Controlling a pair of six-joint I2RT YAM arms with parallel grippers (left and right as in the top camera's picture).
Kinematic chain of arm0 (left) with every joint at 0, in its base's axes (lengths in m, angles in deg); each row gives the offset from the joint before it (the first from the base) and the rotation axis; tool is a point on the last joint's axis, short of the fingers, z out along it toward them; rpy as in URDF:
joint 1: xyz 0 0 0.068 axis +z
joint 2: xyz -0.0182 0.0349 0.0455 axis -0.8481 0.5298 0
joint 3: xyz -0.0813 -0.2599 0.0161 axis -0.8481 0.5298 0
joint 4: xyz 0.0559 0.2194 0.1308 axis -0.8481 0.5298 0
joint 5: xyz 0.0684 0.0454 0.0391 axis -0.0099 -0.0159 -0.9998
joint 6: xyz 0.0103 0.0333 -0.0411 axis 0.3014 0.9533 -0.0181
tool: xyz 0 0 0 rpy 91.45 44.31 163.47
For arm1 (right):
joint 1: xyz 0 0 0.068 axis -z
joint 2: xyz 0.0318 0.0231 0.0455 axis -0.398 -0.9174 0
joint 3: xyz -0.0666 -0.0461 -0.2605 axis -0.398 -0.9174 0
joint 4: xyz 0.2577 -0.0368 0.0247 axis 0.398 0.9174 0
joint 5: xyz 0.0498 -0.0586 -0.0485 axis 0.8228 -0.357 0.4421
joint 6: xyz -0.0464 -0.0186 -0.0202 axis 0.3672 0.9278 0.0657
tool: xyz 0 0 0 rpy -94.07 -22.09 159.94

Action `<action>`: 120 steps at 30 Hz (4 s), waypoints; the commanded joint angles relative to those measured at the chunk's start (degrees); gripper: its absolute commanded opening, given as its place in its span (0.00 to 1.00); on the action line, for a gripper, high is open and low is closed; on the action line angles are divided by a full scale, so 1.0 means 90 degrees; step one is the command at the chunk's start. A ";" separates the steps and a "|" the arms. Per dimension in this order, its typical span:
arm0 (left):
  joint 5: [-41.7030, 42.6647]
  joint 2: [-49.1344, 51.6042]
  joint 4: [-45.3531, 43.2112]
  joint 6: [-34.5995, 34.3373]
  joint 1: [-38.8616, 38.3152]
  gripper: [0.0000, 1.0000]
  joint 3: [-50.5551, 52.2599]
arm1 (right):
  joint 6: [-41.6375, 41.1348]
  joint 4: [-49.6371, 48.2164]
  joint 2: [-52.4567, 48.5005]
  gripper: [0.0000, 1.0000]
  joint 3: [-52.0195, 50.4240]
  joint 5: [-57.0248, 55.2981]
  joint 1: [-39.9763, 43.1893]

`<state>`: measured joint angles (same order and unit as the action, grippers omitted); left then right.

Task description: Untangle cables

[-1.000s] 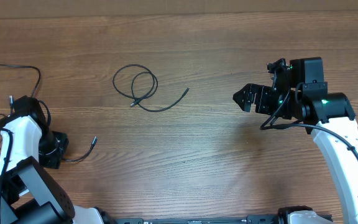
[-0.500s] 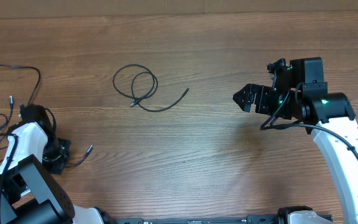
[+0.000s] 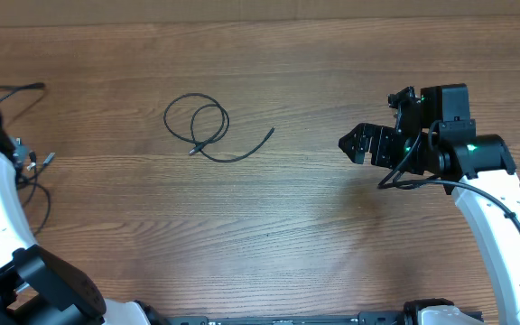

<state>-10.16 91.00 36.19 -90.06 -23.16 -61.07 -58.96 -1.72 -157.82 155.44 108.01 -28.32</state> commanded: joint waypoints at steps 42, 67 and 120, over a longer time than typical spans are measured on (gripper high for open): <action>0.2523 0.0680 0.0984 0.4362 -0.4906 1.00 -0.1960 | -0.0017 -0.0148 0.0007 1.00 0.0015 -0.0036 0.0000; 0.2720 0.3825 0.0950 0.4928 -0.5173 1.00 -0.2463 | -0.0017 -0.0022 0.0007 1.00 0.0015 -0.0039 0.0000; 0.3179 0.4019 0.2079 0.4741 -0.5848 0.04 -0.2450 | 0.0010 0.0056 0.0007 1.00 0.0015 -0.0134 0.0000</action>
<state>18.32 127.67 54.82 -45.82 -75.66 -82.84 -58.92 -1.39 -157.82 155.44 107.40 -28.32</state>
